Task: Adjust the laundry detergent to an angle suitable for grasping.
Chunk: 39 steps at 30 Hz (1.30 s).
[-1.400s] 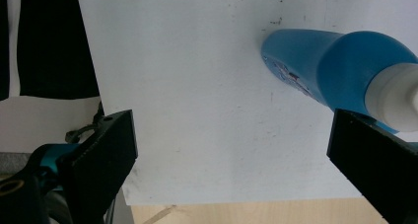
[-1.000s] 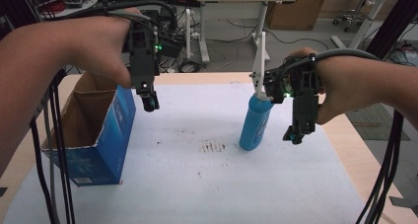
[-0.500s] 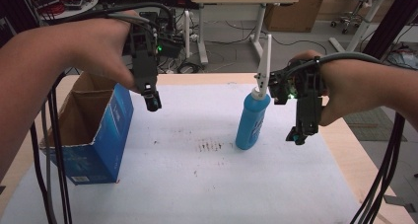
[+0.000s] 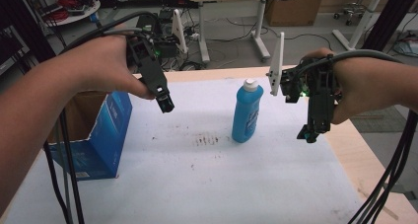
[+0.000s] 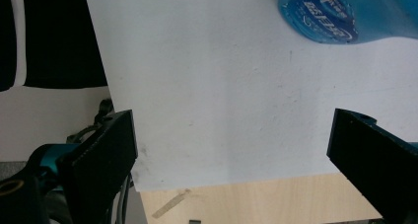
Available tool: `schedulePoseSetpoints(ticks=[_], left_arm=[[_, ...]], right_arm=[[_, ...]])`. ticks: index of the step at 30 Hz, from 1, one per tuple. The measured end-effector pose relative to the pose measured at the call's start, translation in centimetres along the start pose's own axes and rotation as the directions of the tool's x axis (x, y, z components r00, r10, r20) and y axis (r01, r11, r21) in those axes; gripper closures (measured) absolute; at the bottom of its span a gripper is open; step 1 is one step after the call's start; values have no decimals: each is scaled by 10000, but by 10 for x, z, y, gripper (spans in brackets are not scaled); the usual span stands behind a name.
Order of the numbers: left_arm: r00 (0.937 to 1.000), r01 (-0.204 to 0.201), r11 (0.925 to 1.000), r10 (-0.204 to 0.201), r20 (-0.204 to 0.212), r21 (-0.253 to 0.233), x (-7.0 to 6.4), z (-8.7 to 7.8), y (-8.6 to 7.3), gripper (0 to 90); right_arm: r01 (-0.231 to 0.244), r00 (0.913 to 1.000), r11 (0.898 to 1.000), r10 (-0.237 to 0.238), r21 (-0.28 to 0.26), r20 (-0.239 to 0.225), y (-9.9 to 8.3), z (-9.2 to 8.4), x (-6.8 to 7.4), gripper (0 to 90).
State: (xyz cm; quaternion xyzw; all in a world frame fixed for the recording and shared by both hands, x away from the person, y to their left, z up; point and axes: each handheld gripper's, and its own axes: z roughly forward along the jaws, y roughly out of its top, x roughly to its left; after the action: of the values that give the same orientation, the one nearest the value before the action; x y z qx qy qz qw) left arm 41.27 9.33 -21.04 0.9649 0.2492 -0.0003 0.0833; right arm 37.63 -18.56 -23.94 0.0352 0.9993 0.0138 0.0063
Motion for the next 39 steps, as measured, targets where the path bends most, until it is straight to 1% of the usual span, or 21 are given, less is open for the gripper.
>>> schedulePoseSetpoints(ticks=[1, 2, 4, 5, 7, 8, 11, 12, 13, 16, 19, 20, 21, 22, 23, 24, 27, 28, 32, 37, 39], left_arm=[[10000, 0, 10000, 0, 0, 0, 0, 0, 0, 17], [9998, 135, 9998, -137, -126, -160, -4, 2, 3, 17], [9997, 188, 9995, -191, -133, -251, -6, 3, 5, 17], [9994, 325, 9987, -330, -114, -393, -8, 4, 6, 17], [9986, 529, 9961, -532, -15, -711, -12, 5, 10, 17], [9980, 627, 9925, -632, -12, -1046, -17, 7, 15, 17], [9973, 711, 9899, -728, -93, -1227, -20, 9, 20, 17], [9971, 720, 9885, -744, -132, -1333, -23, 12, 25, 17], [9971, 720, 9885, -744, -132, -1333, -23, 12, 25, 17], [9969, 780, 9852, -791, -6, -1527, -29, 20, 34, 17], [9971, 751, 9843, -764, -15, -1597, -31, 22, 38, 17], [9968, 788, 9834, -804, -36, -1636, -32, 23, 41, 17], [9964, 815, 9825, -842, -88, -1677, -33, 24, 43, 17], [9963, 825, 9801, -854, -85, -1804, -34, 25, 46, 17], [9963, 825, 9801, -854, -85, -1804, -34, 25, 46, 17], [9955, 919, 9763, -944, -31, -1957, -35, 27, 50, 17], [9951, 958, 9735, -984, -21, -2077, -37, 28, 54, 17], [9947, 1007, 9698, -1029, 15, -2221, -38, 29, 57, 17], [9945, 1019, 9667, -1045, 13, -2347, -41, 31, 64, 17], [9935, 1126, 9599, -1134, 117, -2568, -44, 37, 74, 17], [9933, 1140, 9593, -1149, 114, -2583, -45, 39, 77, 17]], right_arm=[[0, 10000, 10000, 0, 0, 0, 0, 0, 0, 40], [-26, 10000, 10000, 27, -54, 47, -4, 0, 2, 40], [-44, 10000, 10000, 44, -71, 49, -6, 0, 2, 40], [-50, 10000, 10000, 50, -50, 54, -8, 0, 3, 40], [-151, 9999, 9999, 151, -59, 7, -14, 2, 6, 40], [-111, 9999, 9999, 111, -87, 3, -15, 3, 6, 40], [-241, 9997, 9997, 241, -53, -28, -18, 5, 8, 40], [-295, 9996, 9995, 295, -102, -17, -21, 6, 9, 40], [-295, 9996, 9995, 295, -102, -17, -21, 6, 9, 40], [-299, 9995, 9995, 298, -121, -34, -25, 7, 11, 40], [-351, 9994, 9993, 351, -129, -35, -26, 8, 12, 40], [-298, 9996, 9995, 297, -140, -22, -27, 8, 12, 40], [-377, 9993, 9992, 376, -132, -62, -29, 8, 12, 40], [-395, 9992, 9991, 394, -152, -55, -29, 9, 12, 40], [-395, 9992, 9991, 394, -152, -55, -29, 9, 12, 40], [-373, 9993, 9991, 372, -197, -62, -31, 10, 12, 40], [-384, 9992, 9990, 382, -220, -70, -34, 11, 13, 40], [-381, 9993, 9990, 380, -242, -63, -35, 11, 13, 40], [-425, 9991, 9988, 424, -259, -39, -39, 11, 14, 40], [-509, 9987, 9983, 508, -278, -46, -44, 11, 15, 40], [-502, 9987, 9983, 501, -297, -48, -45, 11, 16, 40]])
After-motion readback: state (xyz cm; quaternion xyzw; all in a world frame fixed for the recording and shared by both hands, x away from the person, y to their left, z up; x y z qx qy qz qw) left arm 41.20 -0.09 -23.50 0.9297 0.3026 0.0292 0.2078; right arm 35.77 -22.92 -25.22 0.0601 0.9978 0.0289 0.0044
